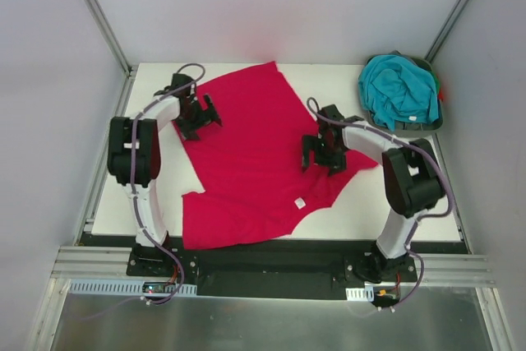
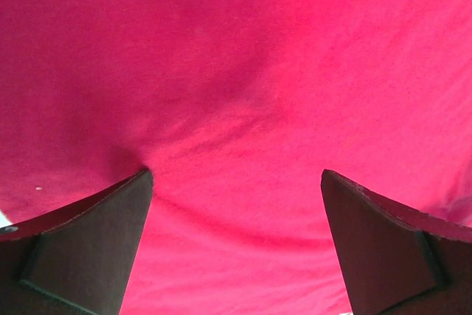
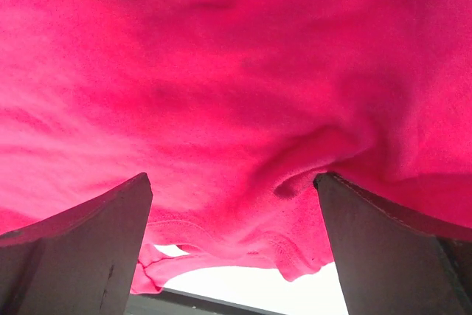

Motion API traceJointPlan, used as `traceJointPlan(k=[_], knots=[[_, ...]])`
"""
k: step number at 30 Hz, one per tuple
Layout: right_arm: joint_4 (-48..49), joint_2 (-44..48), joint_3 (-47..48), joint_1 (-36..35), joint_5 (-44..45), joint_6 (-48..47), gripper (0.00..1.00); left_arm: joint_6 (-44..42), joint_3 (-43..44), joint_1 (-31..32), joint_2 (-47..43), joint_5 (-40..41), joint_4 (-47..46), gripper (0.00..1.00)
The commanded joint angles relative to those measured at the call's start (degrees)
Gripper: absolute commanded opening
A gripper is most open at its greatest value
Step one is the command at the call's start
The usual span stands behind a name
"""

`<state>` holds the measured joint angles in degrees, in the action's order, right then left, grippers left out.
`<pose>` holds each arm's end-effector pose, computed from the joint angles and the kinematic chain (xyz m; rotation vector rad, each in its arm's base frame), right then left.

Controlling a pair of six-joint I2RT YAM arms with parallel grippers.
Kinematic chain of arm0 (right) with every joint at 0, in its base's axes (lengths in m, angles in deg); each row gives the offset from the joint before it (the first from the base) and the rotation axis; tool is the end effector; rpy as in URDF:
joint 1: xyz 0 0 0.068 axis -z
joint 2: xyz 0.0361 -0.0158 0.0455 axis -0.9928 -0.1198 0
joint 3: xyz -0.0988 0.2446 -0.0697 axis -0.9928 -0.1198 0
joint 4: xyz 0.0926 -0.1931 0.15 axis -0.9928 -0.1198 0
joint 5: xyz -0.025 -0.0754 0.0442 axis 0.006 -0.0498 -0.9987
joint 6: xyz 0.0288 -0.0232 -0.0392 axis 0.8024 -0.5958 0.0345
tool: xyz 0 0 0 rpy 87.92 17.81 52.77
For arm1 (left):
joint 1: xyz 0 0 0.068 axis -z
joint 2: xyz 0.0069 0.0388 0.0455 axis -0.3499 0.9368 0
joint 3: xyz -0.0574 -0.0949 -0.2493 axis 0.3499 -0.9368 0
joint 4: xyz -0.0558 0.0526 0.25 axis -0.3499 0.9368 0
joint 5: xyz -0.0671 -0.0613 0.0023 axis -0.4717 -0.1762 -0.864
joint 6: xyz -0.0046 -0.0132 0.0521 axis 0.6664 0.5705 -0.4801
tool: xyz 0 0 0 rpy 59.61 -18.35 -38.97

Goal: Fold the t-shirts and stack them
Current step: Flatten out the tshirt

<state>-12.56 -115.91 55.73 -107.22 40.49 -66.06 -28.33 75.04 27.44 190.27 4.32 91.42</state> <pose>0.3063 0.1412 0.1690 -0.4159 2.7889 0.2812 0.4457 -0.0627 0.1763 -0.4495 2.5790 -0.5377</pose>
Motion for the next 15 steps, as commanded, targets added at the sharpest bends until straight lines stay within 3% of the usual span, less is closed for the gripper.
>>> traceJointPlan(k=[1,6,9,15], knots=[[1.5,-10.6,10.6,-0.5,-7.4,-3.9,0.96,2.4,-13.9,-4.9,-9.7,8.2,4.0,0.99],[-4.4,-23.4,28.5,-3.1,-8.9,-4.8,0.96,6.8,-26.8,-5.2,-20.5,15.2,4.1,0.99],[-9.0,-31.2,41.4,-3.9,-8.1,-5.7,0.96,8.8,-31.4,-5.1,-23.3,11.5,4.0,0.99],[-20.6,-46.6,72.1,-1.2,-5.3,-9.7,0.96,9.1,-30.9,-4.9,-26.3,8.9,3.9,0.99]])
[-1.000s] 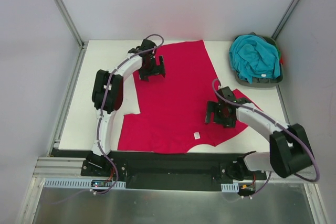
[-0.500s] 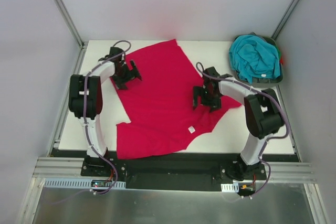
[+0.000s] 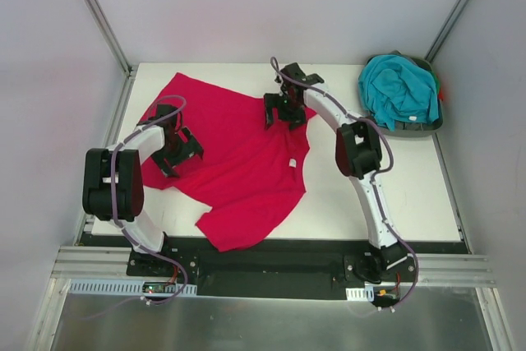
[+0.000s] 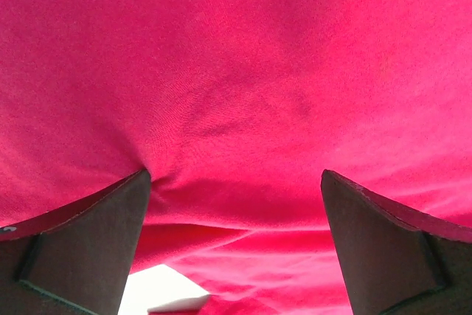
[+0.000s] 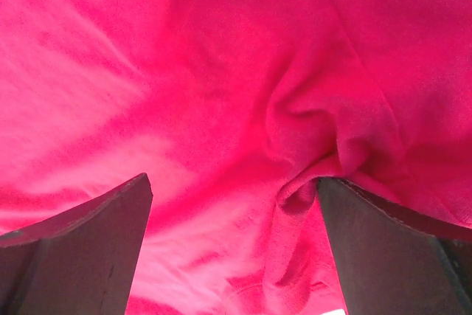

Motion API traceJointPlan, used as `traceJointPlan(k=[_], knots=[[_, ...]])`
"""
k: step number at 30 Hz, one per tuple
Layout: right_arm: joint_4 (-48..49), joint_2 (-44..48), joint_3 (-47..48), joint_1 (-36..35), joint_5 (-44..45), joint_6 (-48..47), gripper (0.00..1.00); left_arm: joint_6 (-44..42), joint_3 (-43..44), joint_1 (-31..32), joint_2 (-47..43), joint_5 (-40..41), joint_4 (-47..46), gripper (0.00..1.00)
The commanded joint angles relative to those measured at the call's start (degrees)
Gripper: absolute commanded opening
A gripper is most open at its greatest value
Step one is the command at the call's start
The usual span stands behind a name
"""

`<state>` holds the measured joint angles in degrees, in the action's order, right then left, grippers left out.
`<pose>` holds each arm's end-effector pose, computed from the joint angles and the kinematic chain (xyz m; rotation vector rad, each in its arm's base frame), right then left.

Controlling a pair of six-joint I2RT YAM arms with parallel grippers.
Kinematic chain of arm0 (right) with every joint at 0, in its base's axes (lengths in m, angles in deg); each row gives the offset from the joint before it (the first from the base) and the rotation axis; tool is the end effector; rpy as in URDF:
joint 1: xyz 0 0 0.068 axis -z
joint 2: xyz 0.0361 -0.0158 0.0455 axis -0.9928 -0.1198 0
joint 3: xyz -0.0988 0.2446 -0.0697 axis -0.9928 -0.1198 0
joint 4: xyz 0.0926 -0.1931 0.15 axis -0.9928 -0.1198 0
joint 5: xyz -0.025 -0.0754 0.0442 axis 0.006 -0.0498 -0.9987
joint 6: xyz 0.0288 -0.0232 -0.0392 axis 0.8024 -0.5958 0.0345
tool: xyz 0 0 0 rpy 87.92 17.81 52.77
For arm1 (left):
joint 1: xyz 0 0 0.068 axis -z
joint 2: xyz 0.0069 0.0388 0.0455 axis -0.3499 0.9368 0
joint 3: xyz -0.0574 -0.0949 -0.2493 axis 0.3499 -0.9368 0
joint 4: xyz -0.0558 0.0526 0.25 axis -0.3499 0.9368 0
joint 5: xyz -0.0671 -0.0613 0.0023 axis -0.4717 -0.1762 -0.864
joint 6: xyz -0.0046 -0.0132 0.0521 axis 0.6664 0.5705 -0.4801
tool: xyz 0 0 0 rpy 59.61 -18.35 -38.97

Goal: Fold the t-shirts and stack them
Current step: Flatten out the tshirt

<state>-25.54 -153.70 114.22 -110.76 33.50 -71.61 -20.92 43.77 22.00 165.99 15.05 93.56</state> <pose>0.4570 0.2485 0.1796 -0.6567 2.6125 0.4704 0.3180 -0.0100 0.1717 -0.8511 2.6161 -0.2541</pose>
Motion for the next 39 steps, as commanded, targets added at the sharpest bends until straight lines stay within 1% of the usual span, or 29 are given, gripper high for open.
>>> traceJointPlan(k=[1,2,4,5,8,11,12,14,17,19,20,21,23,29,33,37,39], knots=[[-8.5,-10.0,17.3,2.8,2.6,-4.0,0.96,1.6,0.8,0.4,-2.8,-2.5,1.8,0.99],[-8.9,-10.0,19.3,3.5,3.1,-4.1,0.96,1.5,1.1,0.4,-3.8,-3.3,1.9,0.99],[-9.0,-6.5,18.2,4.2,3.2,-4.1,0.96,1.0,1.1,0.5,-6.3,-4.4,1.9,0.99],[-8.7,-3.8,14.6,4.3,3.2,-4.7,0.96,0.5,1.1,0.3,-7.7,-4.6,1.9,0.99],[-5.9,8.6,3.3,2.2,2.7,-7.0,0.96,0.8,-0.6,0.5,-13.1,-5.1,2.0,0.99],[-6.1,17.3,-6.1,-2.5,7.5,-7.7,0.96,1.3,-2.7,0.4,-17.7,-3.8,2.0,0.99],[-6.4,19.8,-9.2,-4.1,10.0,-6.5,0.96,0.7,-3.2,0.5,-18.7,-3.2,2.0,0.99],[-5.5,23.8,-16.0,-7.4,11.5,-2.8,0.96,0.4,-4.8,0.4,-20.9,-2.7,1.9,0.99],[0.8,28.3,-27.3,-13.2,8.6,3.5,0.96,0.3,-7.1,0.5,-22.9,-2.9,2.0,0.99],[5.6,29.1,-32.3,-16.3,4.2,7.0,0.96,0.3,-8.0,0.5,-24.0,-2.8,1.7,0.99],[7.5,29.0,-34.0,-17.5,1.3,8.7,0.96,0.4,-8.3,0.6,-24.6,-2.9,1.6,0.99],[8.5,28.6,-34.5,-18.8,0.6,9.7,0.96,0.5,-8.6,0.5,-25.0,-3.1,1.4,0.99],[8.8,27.1,-34.3,-21.0,1.9,10.6,0.96,0.8,-9.2,0.6,-26.4,-2.3,1.2,0.99],[9.9,22.9,-36.0,-21.7,1.0,12.1,0.96,0.8,-10.0,0.5,-27.7,-0.9,1.1,0.99],[9.8,23.0,-40.2,-19.6,2.2,11.2,0.96,0.5,-9.8,0.5,-27.5,-0.1,1.1,0.99],[9.2,23.6,-44.7,-14.3,1.9,8.3,0.96,0.1,-8.7,0.6,-26.3,-0.1,1.1,0.99],[8.4,24.3,-47.3,-10.4,1.6,5.6,0.96,-0.2,-7.9,0.6,-25.4,-0.2,1.1,0.99]])
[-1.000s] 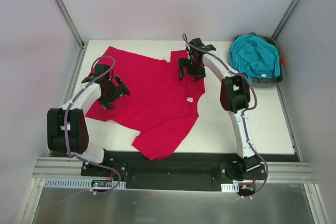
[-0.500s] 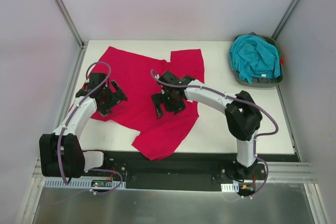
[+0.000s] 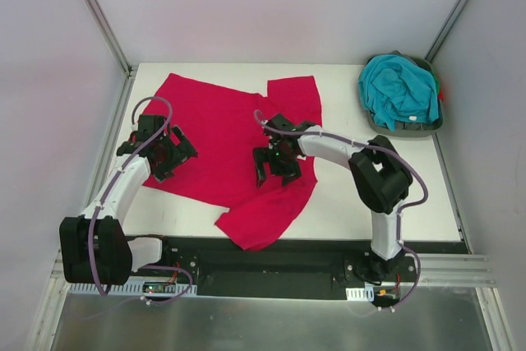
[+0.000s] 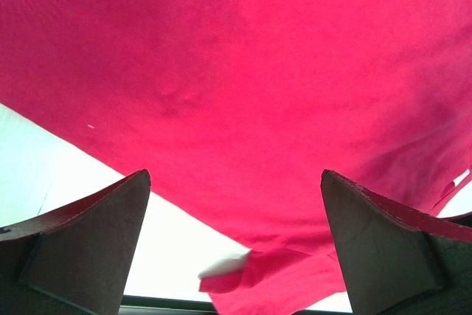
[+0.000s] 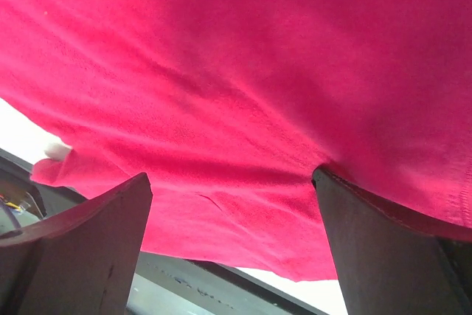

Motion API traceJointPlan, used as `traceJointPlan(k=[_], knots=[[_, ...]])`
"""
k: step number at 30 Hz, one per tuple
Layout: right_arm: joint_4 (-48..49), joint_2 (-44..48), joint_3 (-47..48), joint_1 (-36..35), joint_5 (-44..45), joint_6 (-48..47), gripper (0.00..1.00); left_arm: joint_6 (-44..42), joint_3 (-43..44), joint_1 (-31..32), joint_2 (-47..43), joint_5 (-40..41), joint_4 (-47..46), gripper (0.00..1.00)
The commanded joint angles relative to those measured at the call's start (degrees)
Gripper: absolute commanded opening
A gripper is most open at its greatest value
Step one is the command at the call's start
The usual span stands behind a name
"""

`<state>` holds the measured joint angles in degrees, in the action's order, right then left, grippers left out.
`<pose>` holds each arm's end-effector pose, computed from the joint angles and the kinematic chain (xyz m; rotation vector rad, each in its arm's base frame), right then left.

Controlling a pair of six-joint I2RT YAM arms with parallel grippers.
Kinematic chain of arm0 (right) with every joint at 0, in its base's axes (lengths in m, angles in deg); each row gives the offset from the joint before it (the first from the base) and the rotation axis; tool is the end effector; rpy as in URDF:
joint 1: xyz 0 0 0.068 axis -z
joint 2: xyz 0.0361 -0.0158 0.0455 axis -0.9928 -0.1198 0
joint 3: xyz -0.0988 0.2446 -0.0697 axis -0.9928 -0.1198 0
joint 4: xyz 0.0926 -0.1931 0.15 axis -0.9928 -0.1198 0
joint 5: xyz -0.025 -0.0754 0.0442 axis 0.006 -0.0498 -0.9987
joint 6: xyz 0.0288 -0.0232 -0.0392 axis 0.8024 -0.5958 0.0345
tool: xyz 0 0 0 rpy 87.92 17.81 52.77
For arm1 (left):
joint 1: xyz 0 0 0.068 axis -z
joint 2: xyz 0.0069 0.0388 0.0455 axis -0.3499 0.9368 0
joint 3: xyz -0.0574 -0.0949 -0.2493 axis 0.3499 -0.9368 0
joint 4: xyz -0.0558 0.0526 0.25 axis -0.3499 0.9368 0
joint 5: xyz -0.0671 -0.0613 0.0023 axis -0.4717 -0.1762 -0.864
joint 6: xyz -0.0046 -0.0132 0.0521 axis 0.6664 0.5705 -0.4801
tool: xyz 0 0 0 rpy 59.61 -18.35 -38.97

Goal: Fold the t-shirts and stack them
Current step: Flatten out the tshirt

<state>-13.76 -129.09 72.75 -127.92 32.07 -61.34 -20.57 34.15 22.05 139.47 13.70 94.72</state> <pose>0.2816 0.2923 0.1695 -0.8539 2.7251 0.5939 0.2440 -0.0091 0.2418 -0.7573 2.3669 -0.3852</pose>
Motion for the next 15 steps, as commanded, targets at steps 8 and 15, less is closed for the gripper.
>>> traceJointPlan(k=[8,15], knots=[[-8.1,4.5,-8.2,23.2,0.8,-22.7,0.96,0.4,6.2,0.5,5.8,0.4,-0.1,0.99],[-10.7,10.5,0.0,28.2,1.1,-26.1,0.96,-1.3,12.8,0.8,11.3,0.9,-0.3,0.99]])
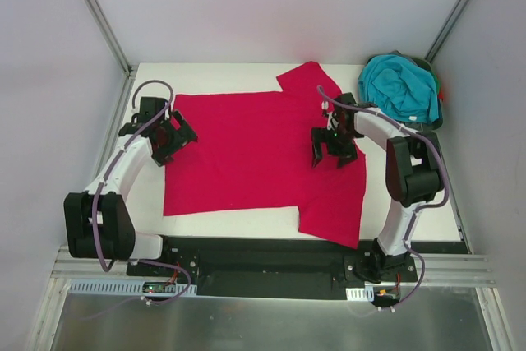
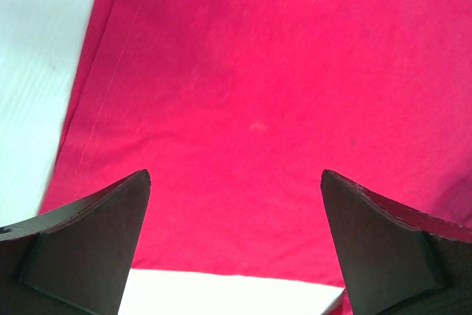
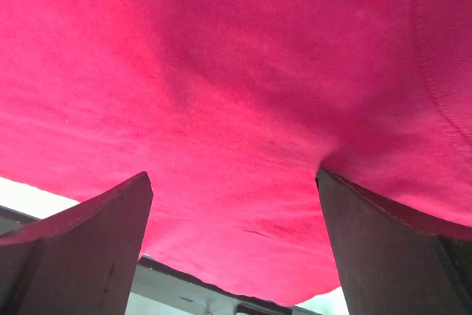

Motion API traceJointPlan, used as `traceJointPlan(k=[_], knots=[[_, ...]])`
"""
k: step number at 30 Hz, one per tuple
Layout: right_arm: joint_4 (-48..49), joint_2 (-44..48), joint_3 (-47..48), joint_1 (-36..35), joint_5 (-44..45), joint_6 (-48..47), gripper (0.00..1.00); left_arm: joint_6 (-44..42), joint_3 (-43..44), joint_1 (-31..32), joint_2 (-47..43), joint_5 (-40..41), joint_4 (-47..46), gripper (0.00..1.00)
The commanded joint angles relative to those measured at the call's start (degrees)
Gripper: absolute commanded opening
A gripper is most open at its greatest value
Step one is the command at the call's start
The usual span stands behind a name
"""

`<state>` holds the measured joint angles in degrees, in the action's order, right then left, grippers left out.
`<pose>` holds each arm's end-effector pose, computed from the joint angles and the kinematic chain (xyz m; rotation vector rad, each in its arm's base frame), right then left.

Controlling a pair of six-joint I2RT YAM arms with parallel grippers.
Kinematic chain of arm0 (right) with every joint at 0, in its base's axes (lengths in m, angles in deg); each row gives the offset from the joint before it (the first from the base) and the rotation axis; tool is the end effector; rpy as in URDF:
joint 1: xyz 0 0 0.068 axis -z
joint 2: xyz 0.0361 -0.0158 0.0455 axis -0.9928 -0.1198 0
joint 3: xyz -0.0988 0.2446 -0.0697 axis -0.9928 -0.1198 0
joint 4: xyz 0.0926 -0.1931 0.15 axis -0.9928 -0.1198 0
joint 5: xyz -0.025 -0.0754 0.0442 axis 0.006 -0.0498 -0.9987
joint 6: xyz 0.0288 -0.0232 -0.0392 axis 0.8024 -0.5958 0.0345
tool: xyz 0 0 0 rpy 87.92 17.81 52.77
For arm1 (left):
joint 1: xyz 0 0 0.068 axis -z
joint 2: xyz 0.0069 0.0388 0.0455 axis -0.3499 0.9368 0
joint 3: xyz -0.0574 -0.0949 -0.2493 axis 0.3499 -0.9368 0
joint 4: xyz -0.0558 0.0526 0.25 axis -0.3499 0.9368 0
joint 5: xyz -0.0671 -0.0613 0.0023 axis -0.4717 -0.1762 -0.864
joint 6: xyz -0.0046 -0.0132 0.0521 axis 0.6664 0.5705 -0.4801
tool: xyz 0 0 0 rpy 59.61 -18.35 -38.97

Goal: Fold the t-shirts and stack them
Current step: Flatten out the tshirt

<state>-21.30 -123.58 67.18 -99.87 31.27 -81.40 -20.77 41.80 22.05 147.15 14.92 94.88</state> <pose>0.3500 0.1152 0.1738 -0.6443 2.7993 0.4145 0.2775 -0.0093 0.2521 -0.7621 2.3646 -0.3572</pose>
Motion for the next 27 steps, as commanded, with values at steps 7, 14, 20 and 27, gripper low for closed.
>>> traceJointPlan(k=[7,14,20,27], knots=[[-3.3,-2.7,16.1,0.3,5.0,-1.2,0.96,-3.6,15.7,0.8,19.7,-5.8,-0.8,0.99],[-2.3,-11.3,19.6,0.2,-0.3,-0.4,0.96,-4.7,22.4,0.7,31.1,-2.3,-0.7,0.99],[0.7,-15.0,21.6,0.1,-0.6,-1.1,0.96,-4.2,31.4,0.3,39.8,0.8,3.1,0.99],[0.7,-19.3,24.8,0.2,-3.6,0.7,0.96,-4.8,41.1,-0.9,47.7,4.9,8.5,0.99]])
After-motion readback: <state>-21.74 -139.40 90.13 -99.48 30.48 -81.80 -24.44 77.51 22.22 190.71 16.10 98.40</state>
